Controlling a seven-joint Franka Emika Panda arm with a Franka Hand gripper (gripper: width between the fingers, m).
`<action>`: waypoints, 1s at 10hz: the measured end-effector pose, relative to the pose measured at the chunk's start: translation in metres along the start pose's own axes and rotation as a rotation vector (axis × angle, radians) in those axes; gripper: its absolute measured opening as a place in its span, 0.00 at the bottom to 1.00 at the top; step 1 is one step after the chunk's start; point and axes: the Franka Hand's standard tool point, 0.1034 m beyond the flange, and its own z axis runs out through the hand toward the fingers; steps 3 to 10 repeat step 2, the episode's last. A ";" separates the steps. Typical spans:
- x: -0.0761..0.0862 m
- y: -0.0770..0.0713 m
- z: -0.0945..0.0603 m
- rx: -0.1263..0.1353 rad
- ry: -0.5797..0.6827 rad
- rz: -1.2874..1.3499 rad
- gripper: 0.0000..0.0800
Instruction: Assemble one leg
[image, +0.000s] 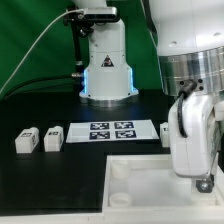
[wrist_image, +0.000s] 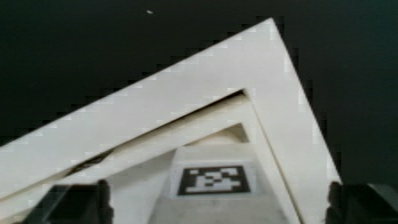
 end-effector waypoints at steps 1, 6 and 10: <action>-0.010 0.005 -0.010 0.003 -0.012 -0.013 0.80; -0.018 0.006 -0.020 0.007 -0.024 -0.020 0.81; -0.018 0.006 -0.020 0.007 -0.024 -0.020 0.81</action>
Offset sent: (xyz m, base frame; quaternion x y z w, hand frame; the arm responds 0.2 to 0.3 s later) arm 0.0000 0.0000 0.0000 0.0000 0.0000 0.0000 1.0000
